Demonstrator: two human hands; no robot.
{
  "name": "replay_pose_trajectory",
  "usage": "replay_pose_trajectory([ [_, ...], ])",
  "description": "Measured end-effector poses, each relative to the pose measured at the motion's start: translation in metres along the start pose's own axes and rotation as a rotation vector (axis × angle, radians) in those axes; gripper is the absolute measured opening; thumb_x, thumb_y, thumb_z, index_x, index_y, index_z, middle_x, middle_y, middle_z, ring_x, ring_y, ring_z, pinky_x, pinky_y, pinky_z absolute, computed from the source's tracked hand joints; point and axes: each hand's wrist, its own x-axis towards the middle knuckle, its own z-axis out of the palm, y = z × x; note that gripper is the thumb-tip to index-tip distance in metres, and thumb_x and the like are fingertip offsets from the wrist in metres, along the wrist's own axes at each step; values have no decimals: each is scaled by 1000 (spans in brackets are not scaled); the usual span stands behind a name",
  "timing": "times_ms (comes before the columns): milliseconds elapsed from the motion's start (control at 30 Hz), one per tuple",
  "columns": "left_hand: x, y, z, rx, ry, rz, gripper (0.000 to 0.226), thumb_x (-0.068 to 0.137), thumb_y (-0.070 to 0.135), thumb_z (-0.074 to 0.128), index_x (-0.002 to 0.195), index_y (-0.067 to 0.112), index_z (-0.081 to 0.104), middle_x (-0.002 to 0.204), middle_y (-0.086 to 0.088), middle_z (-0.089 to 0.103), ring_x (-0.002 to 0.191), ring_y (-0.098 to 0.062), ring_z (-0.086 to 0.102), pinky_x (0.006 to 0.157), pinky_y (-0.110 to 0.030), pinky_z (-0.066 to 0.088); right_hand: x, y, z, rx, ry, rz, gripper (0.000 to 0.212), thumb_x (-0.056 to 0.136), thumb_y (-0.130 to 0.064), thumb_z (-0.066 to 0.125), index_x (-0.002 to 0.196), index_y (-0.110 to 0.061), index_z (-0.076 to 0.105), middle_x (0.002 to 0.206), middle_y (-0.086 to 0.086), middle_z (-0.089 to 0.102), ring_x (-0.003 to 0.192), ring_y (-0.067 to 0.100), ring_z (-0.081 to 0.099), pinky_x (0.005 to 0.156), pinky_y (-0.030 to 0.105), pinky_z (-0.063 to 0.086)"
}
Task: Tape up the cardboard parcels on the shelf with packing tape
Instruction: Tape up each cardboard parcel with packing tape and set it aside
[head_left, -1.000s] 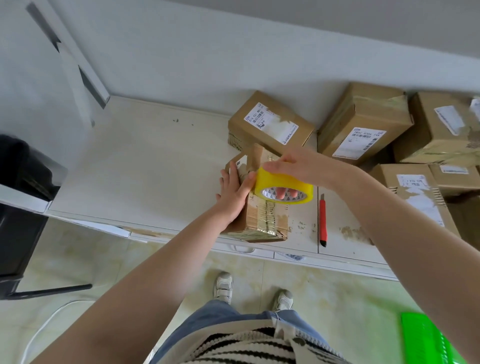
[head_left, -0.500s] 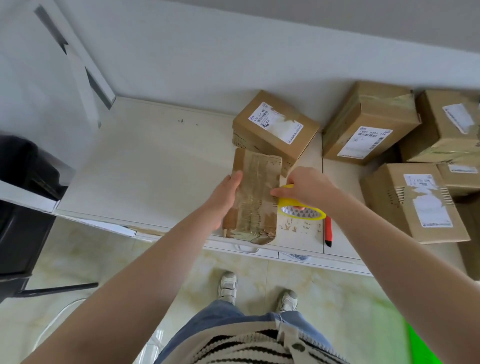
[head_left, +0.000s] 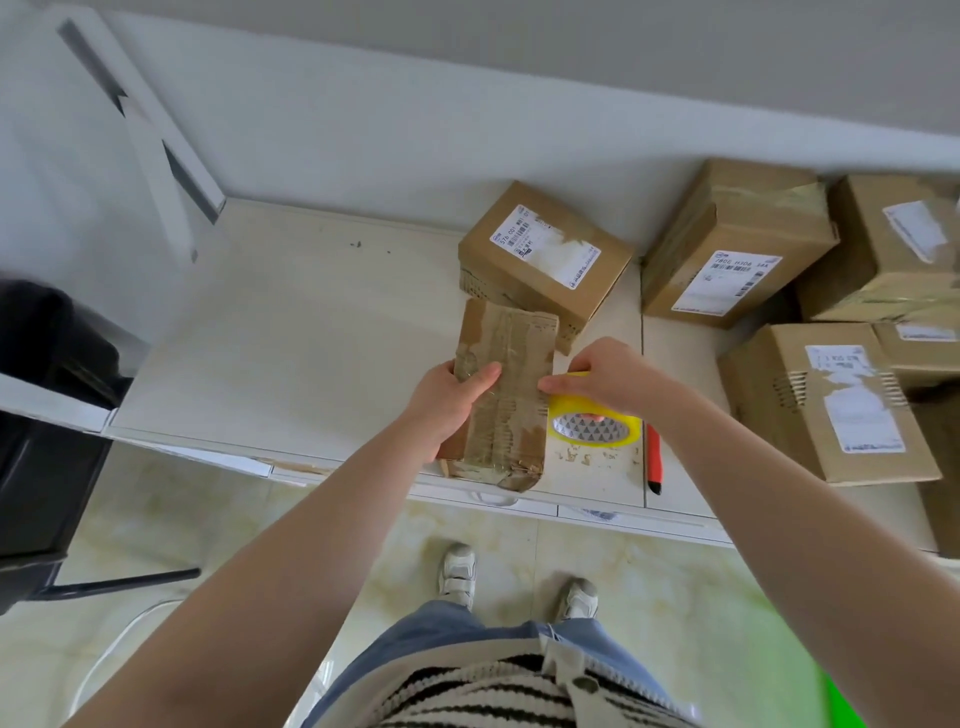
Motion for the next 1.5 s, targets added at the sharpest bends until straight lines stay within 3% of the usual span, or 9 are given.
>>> replay_pose_trajectory([
  [200,-6,-1,-3,-126,-31,-62,45,88,52,64,116,17,67,103,0,75,99,-20,70,89,-36,54,-10,-8,-16,-64,-33,-60,62,81,-64,64,69,-2,64,61,5,55,60,19,53,60,31,41],
  [367,-10,-15,13,-396,-99,-211,47,89,51,61,115,12,63,99,-11,76,84,-23,74,68,-38,61,-30,-27,-52,-128,-73,-157,57,90,-58,55,64,-8,55,54,3,43,53,19,40,54,27,31],
  [533,-6,-10,9,-120,80,89,58,99,36,56,152,28,33,134,10,49,112,-11,56,90,-31,48,-29,-44,-39,-146,-9,-148,56,94,-53,53,65,-5,56,57,5,52,51,16,44,54,27,34],
  [667,-11,4,23,94,50,46,88,79,83,40,154,47,10,158,-1,24,143,-29,26,117,-53,23,-31,-59,-36,-68,-13,-157,57,101,-47,42,61,-7,51,57,6,66,46,14,48,58,31,42],
  [767,-16,-3,27,232,126,-29,85,82,83,33,151,52,-5,156,-6,16,143,-30,20,118,-48,16,-36,-58,-41,34,-90,-215,48,100,-42,46,73,-5,59,57,11,59,53,21,49,55,29,41],
  [867,-17,-8,19,209,113,-22,84,82,83,34,150,54,-6,151,-7,21,141,-29,22,116,-45,18,-36,-52,-44,64,-40,-311,51,97,-44,55,70,-1,52,59,5,37,54,15,36,51,26,28],
  [1167,-16,-8,10,35,82,-4,107,56,87,40,151,54,4,124,2,30,130,-29,36,116,-47,27,-30,-40,-41,-326,95,-232,59,88,-60,58,57,-12,42,47,-2,35,45,16,33,46,26,26],
  [1367,-8,-4,-3,-82,-50,-79,98,60,80,55,148,60,15,149,-3,43,129,-27,49,109,-52,41,-26,-40,-22,-381,127,-69,61,88,-66,54,81,-8,68,57,-1,59,68,18,67,49,24,38],
  [1500,-6,-5,1,-6,-67,-106,129,48,90,66,151,53,-1,161,1,23,142,-27,34,115,-51,33,-24,-47,-18,-412,155,-64,62,87,-70,51,74,-10,63,54,-2,57,59,17,61,49,24,38],
])
